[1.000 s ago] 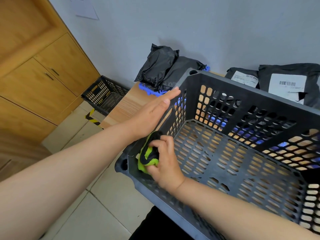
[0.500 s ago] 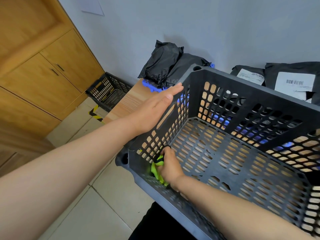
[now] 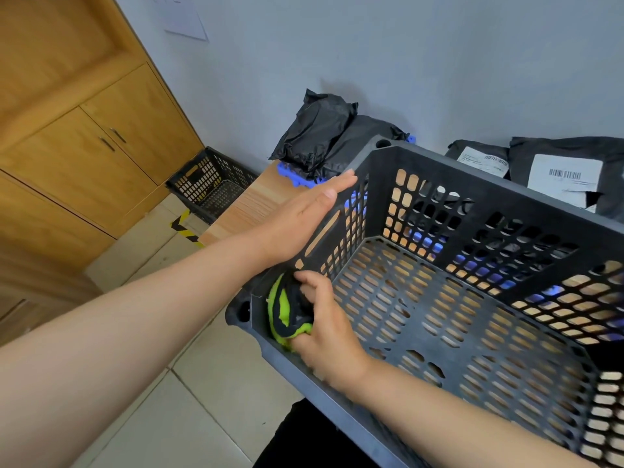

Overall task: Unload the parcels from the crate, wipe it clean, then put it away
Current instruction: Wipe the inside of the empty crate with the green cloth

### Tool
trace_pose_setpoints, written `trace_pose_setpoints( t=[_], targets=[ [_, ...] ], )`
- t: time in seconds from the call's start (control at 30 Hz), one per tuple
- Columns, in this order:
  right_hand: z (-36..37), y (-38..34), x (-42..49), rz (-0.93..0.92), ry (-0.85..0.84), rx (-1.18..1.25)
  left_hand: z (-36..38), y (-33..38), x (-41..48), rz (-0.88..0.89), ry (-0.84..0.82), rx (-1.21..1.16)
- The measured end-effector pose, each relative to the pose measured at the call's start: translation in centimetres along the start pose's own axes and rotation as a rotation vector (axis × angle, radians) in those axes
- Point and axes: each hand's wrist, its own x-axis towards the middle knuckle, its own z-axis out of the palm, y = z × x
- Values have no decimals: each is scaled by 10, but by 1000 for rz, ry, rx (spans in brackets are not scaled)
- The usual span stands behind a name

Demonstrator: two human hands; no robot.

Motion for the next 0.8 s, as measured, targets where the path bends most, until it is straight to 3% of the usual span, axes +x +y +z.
trace_pose_setpoints(
  t=[0.2,0.27,0.8],
  targets=[
    [-3,1,6,-442,41,-127,-1,3,-1,-24,1,-16],
    [-2,13,10,-490,25,-171,-1,4,-1,-37,-4,-20],
    [8,102,11,-69,-257,-565,-1,0,1,-20,-11,9]
  ],
)
